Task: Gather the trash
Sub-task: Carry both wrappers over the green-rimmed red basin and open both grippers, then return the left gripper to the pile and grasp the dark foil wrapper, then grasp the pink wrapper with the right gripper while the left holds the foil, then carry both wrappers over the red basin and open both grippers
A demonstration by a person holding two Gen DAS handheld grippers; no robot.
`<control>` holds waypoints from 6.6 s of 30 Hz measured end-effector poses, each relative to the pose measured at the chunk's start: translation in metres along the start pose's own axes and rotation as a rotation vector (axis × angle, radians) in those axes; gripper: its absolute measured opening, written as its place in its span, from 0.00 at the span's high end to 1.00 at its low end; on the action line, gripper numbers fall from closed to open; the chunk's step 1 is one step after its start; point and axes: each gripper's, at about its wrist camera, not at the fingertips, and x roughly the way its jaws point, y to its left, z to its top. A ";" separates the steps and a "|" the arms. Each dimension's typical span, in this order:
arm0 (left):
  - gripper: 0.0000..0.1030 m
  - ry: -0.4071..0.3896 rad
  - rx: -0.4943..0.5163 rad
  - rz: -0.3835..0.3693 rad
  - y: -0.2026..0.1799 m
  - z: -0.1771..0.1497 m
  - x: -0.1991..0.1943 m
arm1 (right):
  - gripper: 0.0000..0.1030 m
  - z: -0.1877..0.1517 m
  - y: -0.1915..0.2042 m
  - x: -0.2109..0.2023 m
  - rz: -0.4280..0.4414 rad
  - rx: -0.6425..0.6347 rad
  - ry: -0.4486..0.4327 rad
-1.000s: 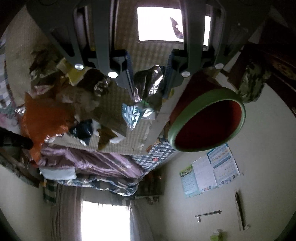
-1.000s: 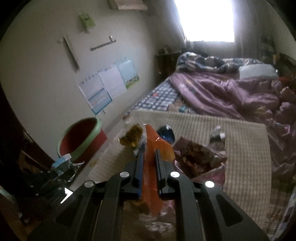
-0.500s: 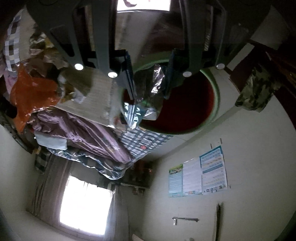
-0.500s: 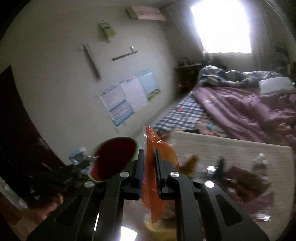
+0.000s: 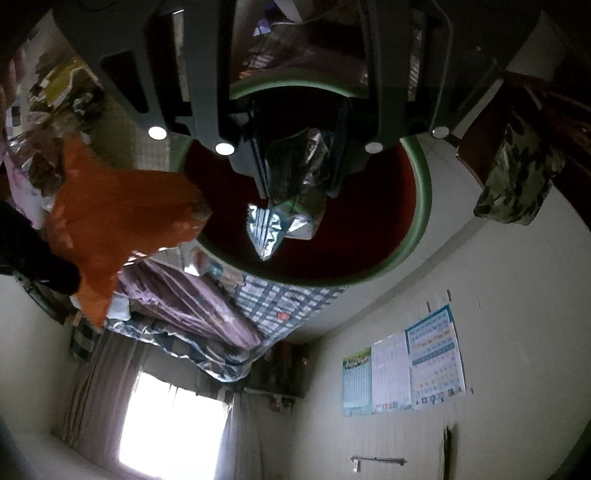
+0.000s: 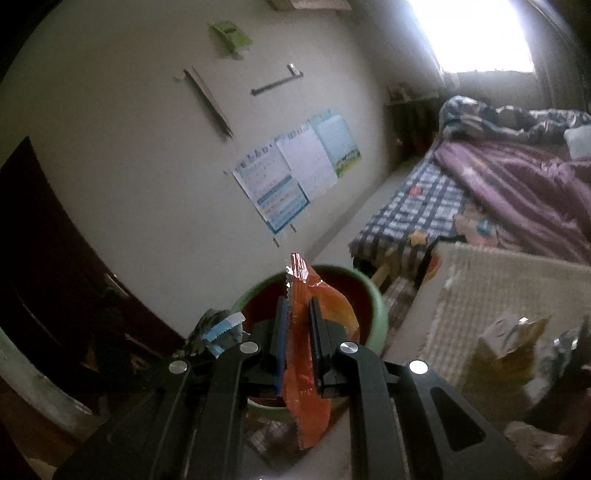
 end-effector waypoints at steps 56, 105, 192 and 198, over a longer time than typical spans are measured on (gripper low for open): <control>0.21 0.078 0.083 -0.156 -0.172 -0.037 0.006 | 0.43 -0.111 -0.158 -0.164 -0.432 0.077 0.037; 0.74 0.111 0.071 -0.167 -0.217 -0.070 -0.030 | 0.39 -0.114 -0.261 -0.202 -0.350 0.317 0.067; 0.74 0.083 -0.032 -0.113 0.028 0.010 0.033 | 0.85 -0.020 -0.010 0.035 -0.292 -0.101 0.010; 0.74 0.102 -0.036 -0.102 0.039 0.009 0.045 | 0.85 -0.021 -0.005 0.055 -0.289 -0.115 0.046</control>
